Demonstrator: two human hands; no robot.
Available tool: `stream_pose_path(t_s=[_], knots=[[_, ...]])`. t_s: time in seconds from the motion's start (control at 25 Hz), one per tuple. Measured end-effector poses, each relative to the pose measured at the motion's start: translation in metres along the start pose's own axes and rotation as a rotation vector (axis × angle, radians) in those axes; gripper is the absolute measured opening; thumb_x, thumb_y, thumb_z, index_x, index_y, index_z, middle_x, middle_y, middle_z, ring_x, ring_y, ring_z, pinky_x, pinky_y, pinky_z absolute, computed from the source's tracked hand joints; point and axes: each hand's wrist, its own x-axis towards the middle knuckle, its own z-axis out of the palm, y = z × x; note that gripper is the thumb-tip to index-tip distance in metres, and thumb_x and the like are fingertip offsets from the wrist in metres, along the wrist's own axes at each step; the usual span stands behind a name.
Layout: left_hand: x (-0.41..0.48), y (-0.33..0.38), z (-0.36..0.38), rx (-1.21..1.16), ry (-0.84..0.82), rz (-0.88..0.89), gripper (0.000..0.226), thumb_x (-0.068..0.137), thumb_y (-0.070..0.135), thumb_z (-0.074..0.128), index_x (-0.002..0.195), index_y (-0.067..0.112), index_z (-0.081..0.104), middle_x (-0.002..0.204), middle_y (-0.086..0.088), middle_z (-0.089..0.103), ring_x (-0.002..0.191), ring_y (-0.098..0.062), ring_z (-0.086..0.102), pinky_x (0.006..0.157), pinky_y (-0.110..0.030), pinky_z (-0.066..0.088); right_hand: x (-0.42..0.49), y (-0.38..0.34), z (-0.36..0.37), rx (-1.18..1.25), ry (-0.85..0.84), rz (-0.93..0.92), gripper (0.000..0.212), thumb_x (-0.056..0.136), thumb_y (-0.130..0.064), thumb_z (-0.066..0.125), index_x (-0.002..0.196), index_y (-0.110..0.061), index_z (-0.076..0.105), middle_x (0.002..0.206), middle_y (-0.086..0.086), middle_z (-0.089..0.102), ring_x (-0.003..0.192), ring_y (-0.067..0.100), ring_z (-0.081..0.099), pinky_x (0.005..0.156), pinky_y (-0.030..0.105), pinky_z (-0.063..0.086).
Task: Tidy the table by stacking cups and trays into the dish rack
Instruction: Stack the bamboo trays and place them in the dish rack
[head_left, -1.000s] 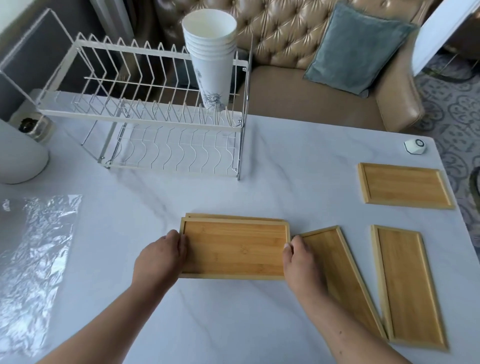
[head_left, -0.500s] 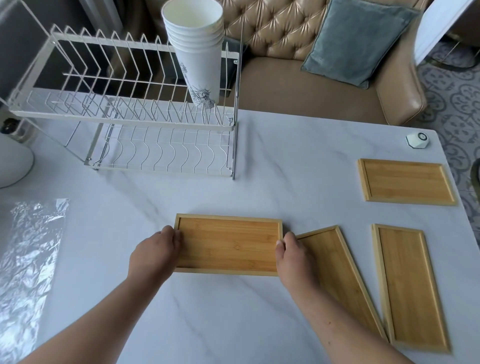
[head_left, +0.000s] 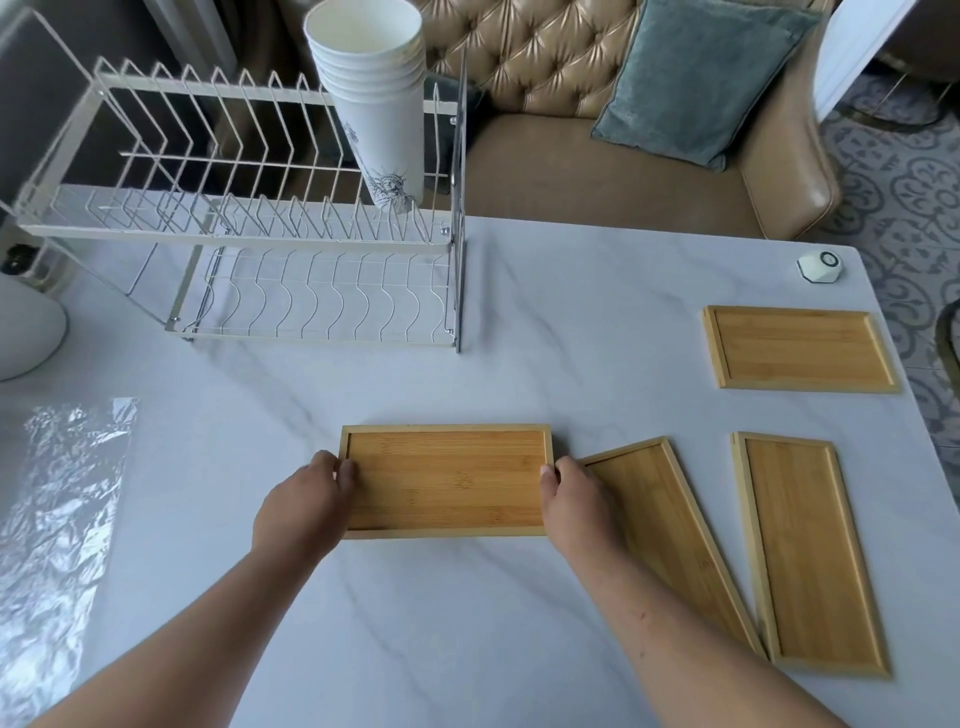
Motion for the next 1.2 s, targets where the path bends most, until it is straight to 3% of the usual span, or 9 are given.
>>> stream_pose_path(t_s=[0.12,0.24,0.36,0.48,0.64,0.72,0.88,1.0,1.2], knots=[[-0.009,0.009,-0.009,0.051,0.194,0.117,0.049,0.096,0.053,0.054,0.130,0.017,0.055,0.127,-0.011,0.062,0.112,-0.039,0.059,0.083,-0.049,0.051,-0.017,0.008,-0.016,0.008,0.067,-0.035,0.032,0.101,-0.043,0.048,0.115,-0.020,0.065,0.108,0.000,0.069,0.093,0.027,0.064,0.070,0.035,0.051],[-0.024,0.050,-0.009,0.124,0.254,0.402,0.059,0.091,0.050,0.066,0.138,0.016,0.055,0.145,-0.010,0.056,0.128,-0.039,0.051,0.098,-0.055,0.049,-0.044,0.045,-0.036,-0.197,0.201,-0.223,0.055,0.093,-0.049,0.049,0.139,-0.021,0.058,0.130,0.007,0.065,0.113,0.034,0.058,0.091,0.044,0.053],[-0.040,0.109,0.007,0.212,0.192,0.563,0.069,0.093,0.060,0.058,0.148,0.019,0.050,0.160,-0.009,0.046,0.144,-0.036,0.042,0.116,-0.052,0.038,-0.065,0.095,-0.050,-0.284,0.088,-0.146,0.076,0.093,-0.058,0.040,0.161,-0.026,0.027,0.162,0.006,0.039,0.149,0.034,0.032,0.120,0.048,0.033],[-0.055,0.161,0.029,0.291,0.122,0.694,0.075,0.093,0.064,0.052,0.156,0.023,0.042,0.168,-0.007,0.035,0.153,-0.033,0.031,0.124,-0.052,0.025,-0.085,0.145,-0.059,-0.310,0.061,-0.075,0.080,0.095,-0.062,0.034,0.164,-0.028,0.013,0.171,0.006,0.020,0.158,0.033,0.010,0.126,0.051,0.018],[-0.072,0.219,0.062,0.363,0.069,0.839,0.076,0.094,0.062,0.055,0.157,0.024,0.040,0.170,-0.006,0.029,0.157,-0.032,0.024,0.126,-0.054,0.019,-0.115,0.200,-0.069,-0.294,0.031,0.020,0.080,0.097,-0.060,0.035,0.164,-0.027,0.008,0.173,0.004,0.011,0.159,0.033,0.005,0.127,0.050,0.017],[-0.078,0.242,0.080,0.434,0.023,0.871,0.077,0.095,0.066,0.049,0.159,0.025,0.037,0.172,-0.004,0.023,0.159,-0.030,0.016,0.127,-0.052,0.013,-0.130,0.220,-0.074,-0.279,0.044,0.062,0.080,0.094,-0.056,0.047,0.163,-0.023,0.022,0.169,0.009,0.024,0.156,0.037,0.020,0.123,0.052,0.028],[-0.082,0.272,0.107,0.603,-0.005,0.864,0.088,0.093,0.073,0.043,0.161,0.018,0.033,0.172,-0.005,0.024,0.160,-0.029,0.012,0.127,-0.053,0.011,-0.155,0.251,-0.074,-0.249,0.137,0.090,0.052,0.078,-0.047,0.071,0.118,-0.014,0.064,0.116,0.010,0.065,0.107,0.033,0.063,0.088,0.042,0.056],[-0.083,0.284,0.116,0.643,0.014,0.833,0.093,0.092,0.074,0.045,0.159,0.011,0.034,0.167,-0.009,0.036,0.158,-0.031,0.020,0.126,-0.053,0.018,-0.161,0.259,-0.067,-0.167,0.023,0.164,0.035,0.087,-0.053,0.060,0.097,-0.020,0.062,0.093,0.001,0.064,0.089,0.022,0.063,0.074,0.033,0.053],[-0.082,0.295,0.117,0.560,-0.010,0.770,0.093,0.088,0.073,0.057,0.152,0.006,0.046,0.160,-0.015,0.045,0.153,-0.035,0.029,0.124,-0.054,0.025,-0.152,0.247,-0.056,0.204,-0.081,0.263,0.034,0.096,-0.054,0.052,0.111,-0.026,0.061,0.102,-0.010,0.064,0.092,0.007,0.058,0.066,0.015,0.036]])
